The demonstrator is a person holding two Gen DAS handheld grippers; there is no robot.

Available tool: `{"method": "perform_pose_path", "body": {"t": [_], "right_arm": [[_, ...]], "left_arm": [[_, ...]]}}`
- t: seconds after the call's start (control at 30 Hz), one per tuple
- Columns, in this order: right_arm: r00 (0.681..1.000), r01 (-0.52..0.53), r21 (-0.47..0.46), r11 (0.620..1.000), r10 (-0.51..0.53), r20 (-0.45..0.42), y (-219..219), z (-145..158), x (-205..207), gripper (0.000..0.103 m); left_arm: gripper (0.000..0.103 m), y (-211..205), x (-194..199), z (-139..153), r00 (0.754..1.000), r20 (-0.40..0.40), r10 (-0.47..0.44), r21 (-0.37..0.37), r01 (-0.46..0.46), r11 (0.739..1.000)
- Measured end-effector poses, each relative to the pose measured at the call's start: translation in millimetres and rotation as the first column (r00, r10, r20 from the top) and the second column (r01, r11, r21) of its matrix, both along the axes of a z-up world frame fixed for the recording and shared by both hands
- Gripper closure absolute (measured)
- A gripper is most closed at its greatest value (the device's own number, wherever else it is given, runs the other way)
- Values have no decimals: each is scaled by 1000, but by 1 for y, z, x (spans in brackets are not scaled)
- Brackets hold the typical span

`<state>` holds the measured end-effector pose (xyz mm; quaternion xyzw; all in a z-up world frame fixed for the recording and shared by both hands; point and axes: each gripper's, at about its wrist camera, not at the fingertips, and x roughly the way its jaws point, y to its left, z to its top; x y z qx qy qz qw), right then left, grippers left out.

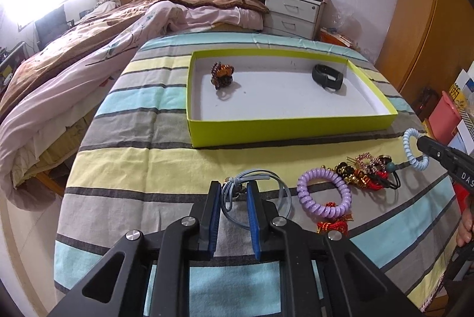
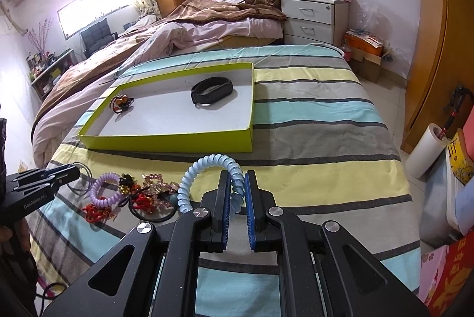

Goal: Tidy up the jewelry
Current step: 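Close the left tool on the grey cable ring and lift it, then carry the grey ring in the left tool into the box while the right tool carries the blue coil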

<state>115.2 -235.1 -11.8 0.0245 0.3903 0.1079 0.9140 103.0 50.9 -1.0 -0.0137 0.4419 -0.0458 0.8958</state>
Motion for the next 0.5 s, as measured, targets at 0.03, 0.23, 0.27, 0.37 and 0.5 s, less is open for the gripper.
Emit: {"method": "perform_pose_path", "body": {"t": [0.03, 0.23, 0.27, 0.37, 0.5], "right_arm": [[1000, -1, 0, 1000, 1, 2, 0, 1, -1, 93], [1000, -11, 5, 1000, 11, 25, 4, 11, -3, 93], [999, -13, 6, 1000, 13, 30, 5, 14, -2, 93], [999, -15, 16, 1000, 15, 40, 8, 20, 1, 93], [998, -39, 18, 999, 38, 49, 17, 28, 11, 93]], "left_arm": [[86, 0, -1, 2, 1000, 4, 1, 0, -1, 1000], [86, 1, -1, 17, 999, 35, -3, -17, 3, 1000], [86, 1, 0, 20, 999, 39, -2, -22, 3, 1000], [86, -1, 4, 27, 999, 53, -2, -21, 3, 1000], [86, -3, 15, 37, 997, 72, -10, -32, 13, 999]]}}
